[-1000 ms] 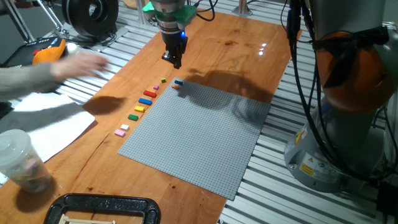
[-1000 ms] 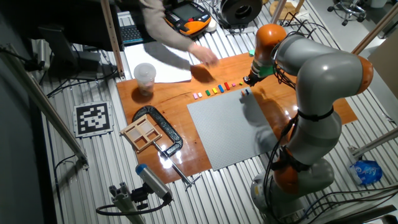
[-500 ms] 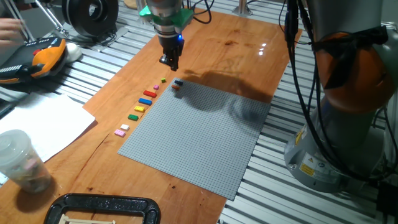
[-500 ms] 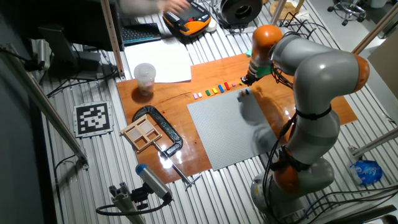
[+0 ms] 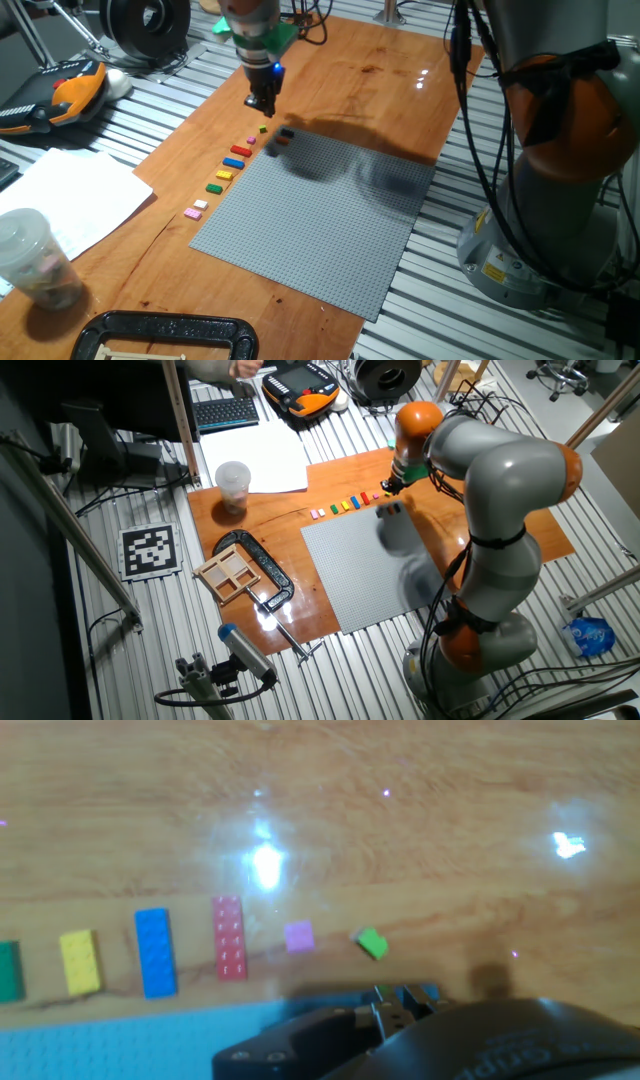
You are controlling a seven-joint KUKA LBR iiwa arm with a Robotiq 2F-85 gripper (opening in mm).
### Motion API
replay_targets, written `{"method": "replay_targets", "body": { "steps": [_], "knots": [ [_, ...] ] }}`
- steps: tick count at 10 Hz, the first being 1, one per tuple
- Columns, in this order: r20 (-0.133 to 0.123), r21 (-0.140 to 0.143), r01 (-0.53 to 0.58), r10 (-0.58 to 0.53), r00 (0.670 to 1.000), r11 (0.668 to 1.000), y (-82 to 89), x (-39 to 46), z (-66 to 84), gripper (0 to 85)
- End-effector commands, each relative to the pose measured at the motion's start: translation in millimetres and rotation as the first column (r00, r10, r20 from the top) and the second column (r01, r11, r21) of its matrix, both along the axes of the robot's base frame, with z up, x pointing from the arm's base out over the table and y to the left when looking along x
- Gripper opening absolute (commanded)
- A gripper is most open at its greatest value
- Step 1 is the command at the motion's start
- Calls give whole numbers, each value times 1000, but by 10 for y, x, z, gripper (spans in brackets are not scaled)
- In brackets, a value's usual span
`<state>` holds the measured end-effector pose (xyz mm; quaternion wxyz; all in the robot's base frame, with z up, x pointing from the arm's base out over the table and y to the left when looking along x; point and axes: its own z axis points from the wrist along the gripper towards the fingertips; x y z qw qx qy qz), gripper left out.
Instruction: Build with small Lego blocks
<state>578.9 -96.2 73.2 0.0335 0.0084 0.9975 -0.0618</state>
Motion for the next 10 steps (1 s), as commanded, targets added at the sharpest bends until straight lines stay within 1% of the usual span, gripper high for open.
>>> {"method": "replay_targets", "body": {
  "steps": [1, 2, 4, 6, 7, 8, 9, 10],
  "knots": [
    [-3, -6, 4, -4, 1000, 1000, -3, 8, -32, 170],
    [-11, -5, 14, -14, 1000, 1000, 14, -18, -32, 170],
    [-14, -13, 41, -41, 999, 999, 89, -168, -1, 170],
    [-24, 5, 48, -48, 999, 999, 126, -228, -33, 170],
    [-36, 35, 55, -54, 998, 998, 141, -244, -51, 170],
    [-41, 39, 53, -51, 998, 998, 156, -253, -83, 170],
    [-49, 59, 48, -45, 998, 997, 156, -240, -107, 170],
    [-47, 56, 49, -46, 998, 997, 167, -240, -133, 170]
  ]
}}
